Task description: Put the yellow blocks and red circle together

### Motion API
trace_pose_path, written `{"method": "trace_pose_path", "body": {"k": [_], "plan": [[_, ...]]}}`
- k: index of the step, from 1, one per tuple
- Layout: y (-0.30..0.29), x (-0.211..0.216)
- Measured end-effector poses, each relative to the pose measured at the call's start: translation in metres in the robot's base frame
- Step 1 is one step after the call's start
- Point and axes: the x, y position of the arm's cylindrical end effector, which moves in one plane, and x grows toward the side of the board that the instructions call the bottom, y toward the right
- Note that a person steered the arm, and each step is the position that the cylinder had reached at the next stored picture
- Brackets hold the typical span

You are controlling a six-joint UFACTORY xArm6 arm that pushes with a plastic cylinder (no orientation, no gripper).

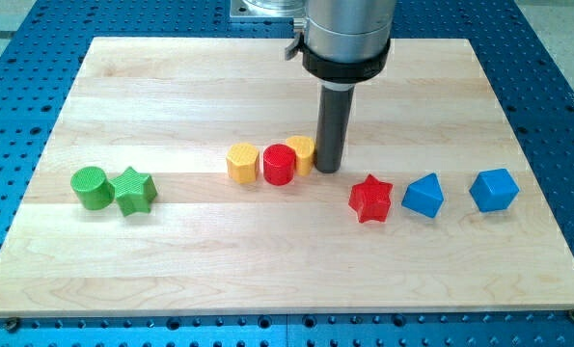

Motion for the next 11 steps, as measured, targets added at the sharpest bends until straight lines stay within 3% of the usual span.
{"method": "trace_pose_path", "body": {"k": [2,6,11], "plan": [[-0.022,-0.003],[-0.004,-0.036],[-0.055,-0.036]]}}
